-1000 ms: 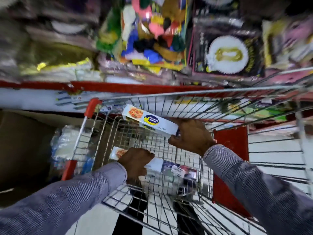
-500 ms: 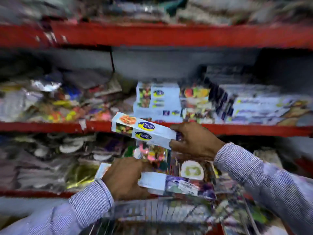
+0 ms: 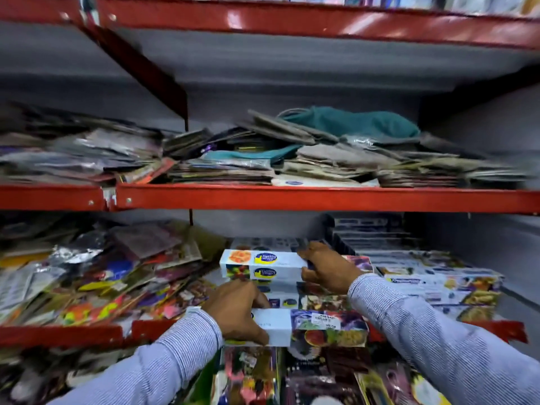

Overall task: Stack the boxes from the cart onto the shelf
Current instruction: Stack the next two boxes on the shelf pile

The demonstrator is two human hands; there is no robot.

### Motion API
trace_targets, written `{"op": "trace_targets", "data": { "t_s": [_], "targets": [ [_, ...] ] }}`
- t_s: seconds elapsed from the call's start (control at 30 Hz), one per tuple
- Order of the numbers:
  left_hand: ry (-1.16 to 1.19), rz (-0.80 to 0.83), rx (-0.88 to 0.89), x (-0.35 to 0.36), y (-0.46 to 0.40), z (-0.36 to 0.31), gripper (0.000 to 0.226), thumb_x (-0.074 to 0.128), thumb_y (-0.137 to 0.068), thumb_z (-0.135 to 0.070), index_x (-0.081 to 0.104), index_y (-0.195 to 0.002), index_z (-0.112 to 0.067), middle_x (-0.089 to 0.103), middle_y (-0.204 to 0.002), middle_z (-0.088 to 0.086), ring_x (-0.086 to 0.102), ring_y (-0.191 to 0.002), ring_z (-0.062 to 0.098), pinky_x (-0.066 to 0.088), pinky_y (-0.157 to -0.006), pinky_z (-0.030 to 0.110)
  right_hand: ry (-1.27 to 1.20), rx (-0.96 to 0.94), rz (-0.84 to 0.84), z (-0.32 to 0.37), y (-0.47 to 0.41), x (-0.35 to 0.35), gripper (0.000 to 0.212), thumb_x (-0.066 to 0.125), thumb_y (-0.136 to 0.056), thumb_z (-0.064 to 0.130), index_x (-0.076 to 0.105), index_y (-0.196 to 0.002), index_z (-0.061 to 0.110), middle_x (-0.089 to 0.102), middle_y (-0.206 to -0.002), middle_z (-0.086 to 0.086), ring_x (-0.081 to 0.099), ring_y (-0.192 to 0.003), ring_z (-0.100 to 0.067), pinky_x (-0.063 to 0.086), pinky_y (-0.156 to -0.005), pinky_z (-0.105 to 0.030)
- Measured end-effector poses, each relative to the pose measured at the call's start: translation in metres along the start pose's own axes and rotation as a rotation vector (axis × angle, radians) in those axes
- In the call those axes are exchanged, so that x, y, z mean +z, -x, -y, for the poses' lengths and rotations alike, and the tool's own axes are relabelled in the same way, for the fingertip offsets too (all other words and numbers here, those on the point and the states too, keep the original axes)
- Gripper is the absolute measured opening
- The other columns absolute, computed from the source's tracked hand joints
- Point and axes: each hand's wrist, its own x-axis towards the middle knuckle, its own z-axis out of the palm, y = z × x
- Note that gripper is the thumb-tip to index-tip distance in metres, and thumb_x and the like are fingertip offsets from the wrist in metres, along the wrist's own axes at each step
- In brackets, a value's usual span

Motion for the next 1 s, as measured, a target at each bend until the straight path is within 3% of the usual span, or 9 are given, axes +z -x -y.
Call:
{"op": "trace_targets", "data": {
  "t_s": [0.23,0.4,0.5,0.57,0.6,0.67,0.8,0.9,1.0],
  "targets": [
    [0.004,0.025,-0.018,0.012,-0.022,0.011,0.062,0.079,-0.048,-0.058,0.074,-0.107,-0.040,0.077,-0.105,-0.014,0.069,-0.092,0.011,0.056,-0.078,0.028,0.013,0.079,0.108,-0.019,-0.035,0.047,0.034,0.058,-0.086,0.020,0.057,-0.115,0.001,0.054,-0.116,-0.024,0.055,-0.106,-0.034,0.043,-0.086,-0.036],
    [0.002,0.011,-0.032,0.019,-0.034,0.020,0.062,0.081,-0.048,-0.057,0.073,-0.108,-0.041,0.076,-0.107,-0.014,0.067,-0.094,0.012,0.049,-0.074,0.026,0.029,0.101,0.110,-0.033,-0.047,0.064,0.050,0.056,-0.089,0.019,0.048,-0.137,0.006,0.051,-0.129,-0.020,0.051,-0.117,-0.033,0.043,-0.095,-0.032],
    [0.021,0.005,-0.039,0.022,-0.043,0.025,0.063,0.081,-0.047,-0.058,0.073,-0.107,-0.039,0.075,-0.106,-0.014,0.066,-0.096,0.012,0.048,-0.073,0.025,0.079,0.075,0.106,-0.038,-0.048,0.069,0.044,0.053,-0.090,0.012,0.051,-0.133,0.005,0.051,-0.126,-0.025,0.053,-0.113,-0.042,0.050,-0.091,-0.037],
    [0.042,-0.012,-0.039,0.021,-0.049,0.028,0.065,0.081,-0.046,-0.058,0.073,-0.107,-0.037,0.074,-0.107,-0.014,0.066,-0.097,0.011,0.054,-0.077,0.027,0.086,0.058,0.004,-0.042,-0.045,0.067,0.043,0.052,-0.092,0.008,0.050,-0.134,0.001,0.046,-0.138,-0.028,0.049,-0.121,-0.045,0.051,-0.085,-0.028],
    [0.054,-0.026,-0.042,0.020,-0.053,0.029,0.065,0.081,-0.045,-0.059,0.073,-0.106,-0.037,0.074,-0.106,-0.014,0.067,-0.097,0.011,0.056,-0.079,0.029,0.005,0.077,-0.019,-0.045,-0.044,0.065,0.044,0.055,-0.090,0.010,0.053,-0.133,0.004,0.049,-0.139,-0.024,0.052,-0.121,-0.041,0.051,-0.086,-0.022],
    [0.069,-0.043,-0.045,0.018,-0.063,0.030,0.063,0.081,-0.045,-0.059,0.070,-0.103,-0.038,0.073,-0.104,-0.013,0.068,-0.094,0.011,0.059,-0.077,0.033,-0.090,0.109,-0.072,-0.046,-0.042,0.052,0.045,0.060,-0.084,0.015,0.061,-0.129,0.017,0.058,-0.136,-0.009,0.059,-0.120,-0.030,0.051,-0.097,-0.029],
    [0.113,-0.104,-0.061,0.019,-0.085,0.030,0.053,0.084,-0.051,-0.055,0.067,-0.098,-0.040,0.072,-0.105,-0.015,0.068,-0.093,0.009,0.055,-0.069,0.029,-0.167,0.133,-0.213,-0.041,-0.032,0.021,0.030,0.059,-0.088,0.018,0.069,-0.116,0.020,0.071,-0.123,-0.003,0.068,-0.109,-0.023,0.056,-0.091,-0.033],
    [0.167,-0.165,-0.071,0.027,-0.101,0.029,0.058,0.084,-0.058,-0.051,0.069,-0.111,-0.037,0.071,-0.120,-0.011,0.067,-0.105,0.012,0.059,-0.084,0.034,-0.161,0.126,-0.212,-0.036,-0.020,0.013,0.031,0.055,-0.093,0.024,0.068,-0.121,0.017,0.069,-0.126,-0.006,0.067,-0.109,-0.024,0.056,-0.091,-0.035],
    [0.064,-0.232,-0.042,0.040,-0.107,0.028,0.063,0.077,-0.063,-0.052,0.066,-0.122,-0.035,0.065,-0.129,-0.009,0.053,-0.123,0.020,0.047,-0.102,0.038,-0.077,0.149,-0.078,-0.034,-0.004,0.023,0.031,0.046,-0.095,0.039,0.064,-0.111,0.019,0.070,-0.116,-0.012,0.068,-0.099,-0.034,0.057,-0.080,-0.041]
  ]
}}
